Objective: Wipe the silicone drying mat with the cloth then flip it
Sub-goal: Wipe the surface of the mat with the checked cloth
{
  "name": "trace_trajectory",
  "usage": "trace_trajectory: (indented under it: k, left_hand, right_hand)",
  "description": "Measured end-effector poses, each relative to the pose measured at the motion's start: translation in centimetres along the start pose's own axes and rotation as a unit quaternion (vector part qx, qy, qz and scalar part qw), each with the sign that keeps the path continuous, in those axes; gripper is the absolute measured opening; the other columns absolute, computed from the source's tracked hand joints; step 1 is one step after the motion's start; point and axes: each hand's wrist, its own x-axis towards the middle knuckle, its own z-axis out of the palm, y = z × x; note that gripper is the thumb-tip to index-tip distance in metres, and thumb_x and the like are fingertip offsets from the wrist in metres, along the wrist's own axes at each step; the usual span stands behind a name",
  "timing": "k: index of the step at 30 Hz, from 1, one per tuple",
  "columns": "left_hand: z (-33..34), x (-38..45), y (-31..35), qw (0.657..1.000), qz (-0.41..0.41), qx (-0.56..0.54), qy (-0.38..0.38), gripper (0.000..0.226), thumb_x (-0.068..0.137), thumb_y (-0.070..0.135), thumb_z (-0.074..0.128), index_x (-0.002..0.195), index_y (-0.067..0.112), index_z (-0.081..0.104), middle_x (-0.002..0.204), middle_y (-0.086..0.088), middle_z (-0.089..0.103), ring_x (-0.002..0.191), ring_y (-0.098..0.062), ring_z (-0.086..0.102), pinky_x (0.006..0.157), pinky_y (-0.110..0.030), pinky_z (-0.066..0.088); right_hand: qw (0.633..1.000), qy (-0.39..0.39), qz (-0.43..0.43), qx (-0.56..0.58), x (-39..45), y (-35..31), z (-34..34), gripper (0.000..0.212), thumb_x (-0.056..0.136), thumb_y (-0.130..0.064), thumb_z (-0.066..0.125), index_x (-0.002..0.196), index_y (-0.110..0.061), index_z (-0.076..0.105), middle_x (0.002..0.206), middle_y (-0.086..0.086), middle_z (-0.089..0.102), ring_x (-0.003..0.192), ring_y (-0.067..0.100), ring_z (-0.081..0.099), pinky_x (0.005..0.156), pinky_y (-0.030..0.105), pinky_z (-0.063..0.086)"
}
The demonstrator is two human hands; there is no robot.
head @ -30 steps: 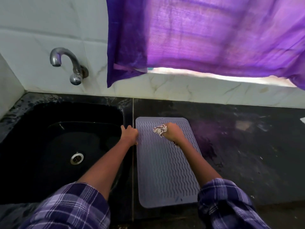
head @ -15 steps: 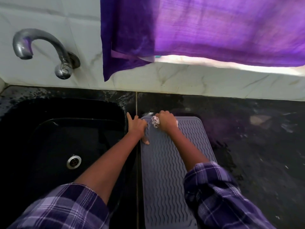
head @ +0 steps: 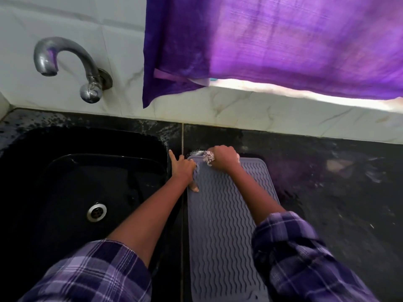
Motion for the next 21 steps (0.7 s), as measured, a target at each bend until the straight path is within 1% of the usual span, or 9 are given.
trace_trajectory:
  k: [2, 4, 7, 9, 11, 14, 16, 18, 21]
  left_hand:
    - [0.0, 0.1, 0.0, 1.000, -0.003, 0.002, 0.001, 0.091, 0.061, 0.069, 0.074, 0.134, 0.021, 0.051, 0.135, -0.001, 0.055, 0.137, -0.026, 0.034, 0.114, -0.066, 0.003]
    - [0.0, 0.1, 0.2, 1.000, -0.005, 0.007, 0.003, 0.092, 0.059, 0.069, 0.074, 0.133, 0.020, 0.051, 0.133, -0.002, 0.056, 0.136, -0.026, 0.035, 0.113, -0.067, 0.003]
    - [-0.1, 0.1, 0.5, 1.000, -0.006, 0.011, 0.009, 0.089, 0.059, 0.066, 0.077, 0.130, 0.017, 0.052, 0.131, -0.003, 0.058, 0.137, -0.027, 0.036, 0.113, -0.068, 0.004]
    - [-0.3, 0.1, 0.6, 1.000, -0.010, 0.013, 0.004, 0.087, 0.060, 0.063, 0.078, 0.130, 0.016, 0.053, 0.133, -0.004, 0.058, 0.138, -0.028, 0.036, 0.112, -0.068, 0.004]
    - [-0.3, 0.1, 0.7, 1.000, -0.016, 0.012, 0.000, 0.088, 0.061, 0.062, 0.078, 0.131, 0.016, 0.053, 0.134, -0.005, 0.057, 0.139, -0.028, 0.035, 0.112, -0.068, 0.004]
    - [-0.1, 0.2, 0.6, 1.000, -0.018, -0.006, 0.005, 0.087, 0.061, 0.061, 0.079, 0.130, 0.016, 0.052, 0.132, -0.004, 0.058, 0.137, -0.028, 0.036, 0.112, -0.069, 0.003]
    - [0.1, 0.3, 0.4, 1.000, -0.017, -0.016, 0.007, 0.085, 0.060, 0.061, 0.079, 0.128, 0.017, 0.053, 0.130, -0.004, 0.058, 0.135, -0.028, 0.037, 0.111, -0.069, 0.002]
    - [0.2, 0.3, 0.4, 1.000, -0.019, -0.011, 0.004, 0.087, 0.060, 0.063, 0.078, 0.129, 0.017, 0.053, 0.130, -0.004, 0.058, 0.135, -0.027, 0.037, 0.111, -0.069, 0.002]
    - [0.2, 0.4, 0.6, 1.000, -0.024, -0.001, 0.008, 0.088, 0.060, 0.064, 0.078, 0.131, 0.018, 0.053, 0.131, -0.004, 0.058, 0.135, -0.027, 0.037, 0.111, -0.069, 0.002]
  right_hand:
    - [1.000, 0.012, -0.002, -0.002, -0.6, -0.9, 1.6, 0.021, 0.089, -0.022, 0.057, 0.107, -0.012, 0.064, 0.108, 0.012, 0.068, 0.101, 0.030, 0.065, 0.090, 0.040, 0.046]
    - [1.000, -0.011, -0.004, 0.019, -1.4, -0.8, 2.2, 0.022, 0.089, -0.026, 0.058, 0.104, -0.011, 0.065, 0.106, 0.011, 0.069, 0.099, 0.028, 0.064, 0.089, 0.039, 0.048]
    - [0.988, -0.123, 0.004, 0.088, -3.3, 0.6, 2.2, 0.028, 0.087, -0.035, 0.060, 0.101, -0.011, 0.065, 0.102, 0.009, 0.069, 0.096, 0.024, 0.063, 0.087, 0.035, 0.051]
    - [0.977, -0.195, 0.006, 0.086, -4.5, 0.7, 2.0, 0.032, 0.086, -0.028, 0.062, 0.111, -0.009, 0.060, 0.112, 0.011, 0.064, 0.105, 0.025, 0.060, 0.092, 0.035, 0.048]
    - [0.971, -0.229, 0.005, 0.063, -4.7, 0.7, 1.4, 0.036, 0.086, -0.022, 0.062, 0.118, -0.008, 0.056, 0.118, 0.012, 0.060, 0.110, 0.025, 0.057, 0.094, 0.035, 0.048]
    - [0.987, -0.133, 0.017, 0.086, -3.0, 0.7, -0.4, 0.024, 0.086, -0.022, 0.062, 0.105, -0.008, 0.062, 0.100, 0.009, 0.066, 0.093, 0.023, 0.062, 0.080, 0.030, 0.051]
    - [0.996, -0.059, 0.025, 0.068, -2.1, 0.5, -0.8, 0.025, 0.087, -0.027, 0.061, 0.104, -0.009, 0.065, 0.096, 0.009, 0.069, 0.088, 0.024, 0.065, 0.078, 0.032, 0.053]
    - [0.998, -0.040, 0.029, 0.047, -2.3, -0.5, 0.4, 0.030, 0.088, -0.033, 0.059, 0.104, -0.010, 0.065, 0.099, 0.010, 0.070, 0.091, 0.026, 0.066, 0.078, 0.034, 0.051]
    - [0.997, -0.066, 0.036, 0.035, -3.5, -1.9, 2.4, 0.029, 0.089, -0.034, 0.057, 0.101, -0.009, 0.065, 0.106, 0.012, 0.069, 0.096, 0.028, 0.065, 0.083, 0.036, 0.050]
